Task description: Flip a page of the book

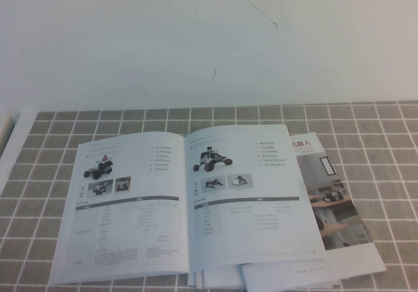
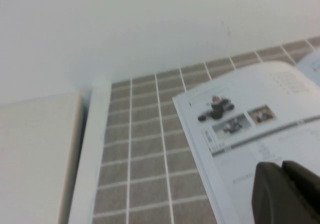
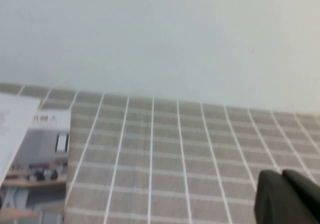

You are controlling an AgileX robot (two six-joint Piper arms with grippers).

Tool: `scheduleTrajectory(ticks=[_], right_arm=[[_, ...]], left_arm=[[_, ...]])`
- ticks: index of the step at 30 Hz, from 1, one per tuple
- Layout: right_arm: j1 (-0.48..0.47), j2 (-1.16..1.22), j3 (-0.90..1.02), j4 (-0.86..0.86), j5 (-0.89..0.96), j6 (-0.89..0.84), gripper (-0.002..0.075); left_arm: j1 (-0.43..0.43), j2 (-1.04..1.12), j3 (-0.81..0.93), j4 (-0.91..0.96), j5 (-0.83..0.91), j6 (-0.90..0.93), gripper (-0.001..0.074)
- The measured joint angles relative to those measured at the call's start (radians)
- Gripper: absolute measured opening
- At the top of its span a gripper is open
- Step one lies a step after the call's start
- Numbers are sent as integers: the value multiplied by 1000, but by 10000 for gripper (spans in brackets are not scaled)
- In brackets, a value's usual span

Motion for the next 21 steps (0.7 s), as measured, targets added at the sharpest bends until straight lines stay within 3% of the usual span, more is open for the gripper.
scheduleTrajectory(ticks=[13, 21], right_arm=[[0, 0, 0, 0, -372, 73, -3], [0, 0, 0, 0, -441, 79, -3]], left_arm=[[0, 0, 0, -103, -449, -56, -4], [0, 0, 0, -112, -508, -95, -4]])
